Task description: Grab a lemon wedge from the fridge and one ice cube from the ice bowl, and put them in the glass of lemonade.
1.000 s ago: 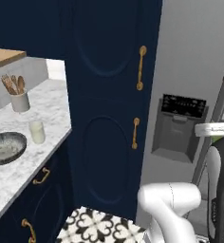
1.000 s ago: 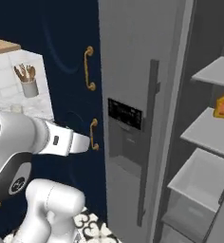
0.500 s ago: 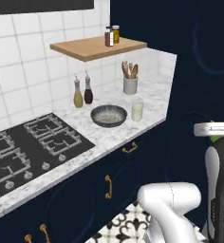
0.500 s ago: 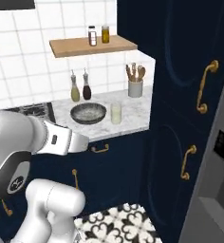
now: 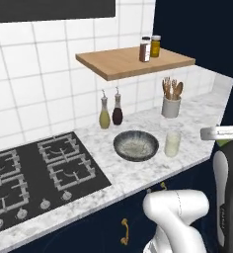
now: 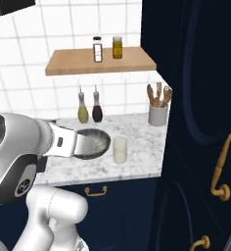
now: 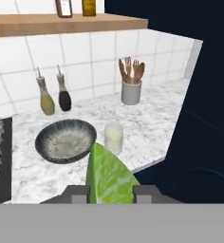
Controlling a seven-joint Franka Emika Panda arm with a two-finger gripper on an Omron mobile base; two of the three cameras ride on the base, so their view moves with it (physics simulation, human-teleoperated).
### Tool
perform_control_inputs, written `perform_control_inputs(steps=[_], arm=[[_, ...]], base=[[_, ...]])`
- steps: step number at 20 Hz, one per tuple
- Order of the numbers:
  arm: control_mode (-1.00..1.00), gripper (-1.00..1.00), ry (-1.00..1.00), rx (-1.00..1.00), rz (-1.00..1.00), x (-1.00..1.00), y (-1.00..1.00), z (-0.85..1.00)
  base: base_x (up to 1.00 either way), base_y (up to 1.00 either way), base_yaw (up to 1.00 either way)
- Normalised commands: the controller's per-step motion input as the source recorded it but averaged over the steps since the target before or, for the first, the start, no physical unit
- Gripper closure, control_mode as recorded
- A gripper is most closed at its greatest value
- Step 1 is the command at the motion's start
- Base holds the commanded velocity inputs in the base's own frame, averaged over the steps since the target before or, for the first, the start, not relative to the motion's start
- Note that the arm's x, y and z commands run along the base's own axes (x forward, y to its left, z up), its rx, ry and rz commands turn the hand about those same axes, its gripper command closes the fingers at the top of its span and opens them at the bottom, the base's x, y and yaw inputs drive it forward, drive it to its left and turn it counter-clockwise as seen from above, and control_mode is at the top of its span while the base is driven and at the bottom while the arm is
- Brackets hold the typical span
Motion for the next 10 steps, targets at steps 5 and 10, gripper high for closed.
perform_control_inputs(steps=[5,10], arm=[[1.0,1.0,0.0,0.0,0.0,0.0,0.0,0.0],[-1.0,1.0,0.18,0.0,0.04,0.6,0.0,-0.26]], base=[[1.0,-0.3,0.26],[0.4,0.0,0.03]])
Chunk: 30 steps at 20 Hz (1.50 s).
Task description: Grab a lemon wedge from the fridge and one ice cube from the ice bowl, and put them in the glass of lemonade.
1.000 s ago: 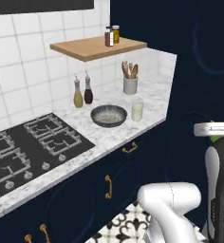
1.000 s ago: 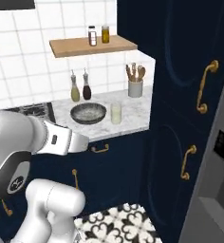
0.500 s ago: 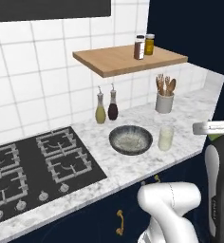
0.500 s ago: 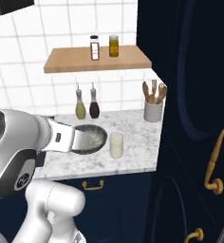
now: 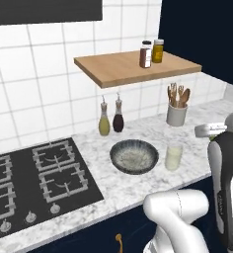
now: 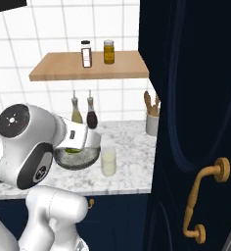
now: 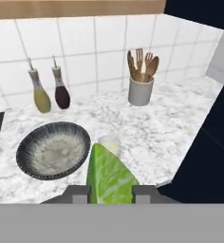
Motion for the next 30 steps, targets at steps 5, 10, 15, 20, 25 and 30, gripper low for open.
perform_control_inputs(steps=[5,10,15,20,25,30], arm=[[-1.0,1.0,0.4,0.0,0.11,1.0,0.0,-0.58],[-1.0,1.0,0.06,0.0,0.07,1.0,0.0,-0.63],[-1.0,1.0,0.0,-0.01,0.06,1.0,-0.07,-0.7],[-1.0,1.0,0.04,-0.06,0.0,0.92,-0.19,-0.65],[-1.0,1.0,0.2,-0.07,0.0,0.32,-0.35,-0.49],[-1.0,1.0,0.12,-0.01,0.0,0.27,-0.01,-0.23]], base=[[0.0,0.0,0.0],[0.0,0.0,0.0],[0.0,0.0,0.0],[0.0,0.0,0.0],[0.0,0.0,0.0],[0.0,0.0,0.0]])
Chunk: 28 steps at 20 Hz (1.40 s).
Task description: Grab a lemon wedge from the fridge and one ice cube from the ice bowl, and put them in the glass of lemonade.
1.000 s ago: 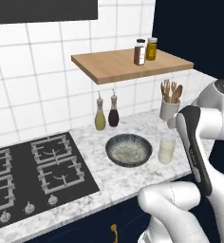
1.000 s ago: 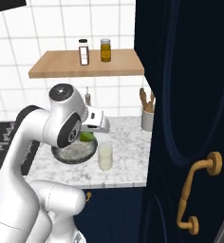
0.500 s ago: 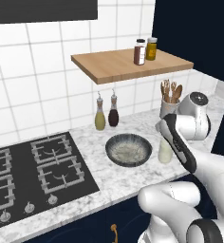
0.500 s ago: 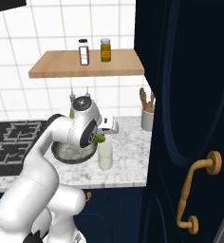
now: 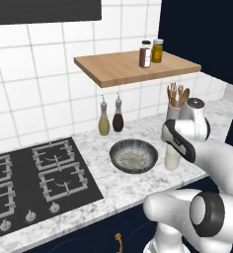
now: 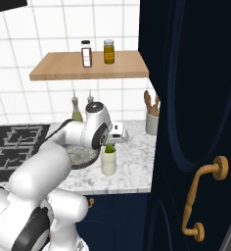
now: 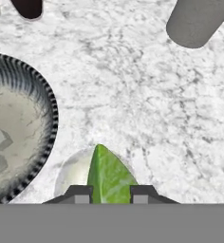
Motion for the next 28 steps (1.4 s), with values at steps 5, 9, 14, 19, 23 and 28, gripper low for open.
perform_control_inputs(steps=[5,9,14,19,23,28], arm=[[-1.0,1.0,0.09,0.0,0.0,0.42,0.0,-0.22],[-1.0,1.0,0.13,0.0,0.0,0.4,0.0,-0.33],[-1.0,1.0,0.16,0.0,0.0,-0.15,-0.01,-0.31],[-1.0,1.0,0.01,0.0,0.01,-0.07,0.0,-0.02],[-1.0,1.0,0.0,0.0,0.0,-0.2,0.0,-0.01],[-1.0,1.0,0.03,0.0,0.0,-0.43,0.03,-0.04]], base=[[0.0,0.0,0.0],[0.0,0.0,0.0],[0.0,0.0,0.0],[0.0,0.0,0.0],[0.0,0.0,0.0],[0.0,0.0,0.0]])
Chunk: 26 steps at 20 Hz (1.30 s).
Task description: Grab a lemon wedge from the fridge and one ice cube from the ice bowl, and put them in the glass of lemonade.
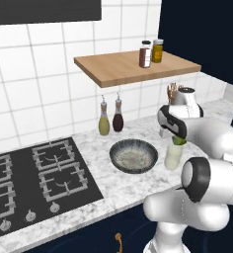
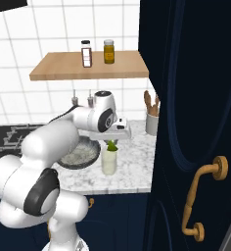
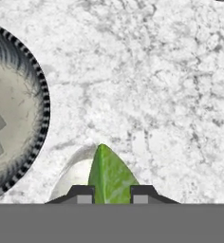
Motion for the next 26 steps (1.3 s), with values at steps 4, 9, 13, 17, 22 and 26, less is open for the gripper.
perform_control_inputs(steps=[4,9,13,17,22,26], arm=[[-1.0,1.0,0.0,0.0,0.0,0.16,0.21,0.0],[-1.0,1.0,0.07,0.0,0.0,0.03,0.21,0.01],[-1.0,1.0,0.01,0.0,0.0,-0.34,0.0,0.04],[-1.0,1.0,0.11,0.0,0.0,0.14,0.0,-0.03],[-1.0,1.0,0.33,-0.02,0.0,0.51,0.01,-0.22],[-1.0,1.0,0.27,0.0,0.0,0.21,0.0,-0.06]], base=[[0.0,0.0,0.0],[0.0,0.0,0.0],[0.0,0.0,0.0],[0.0,0.0,0.0],[0.0,0.0,0.0],[0.0,0.0,0.0]])
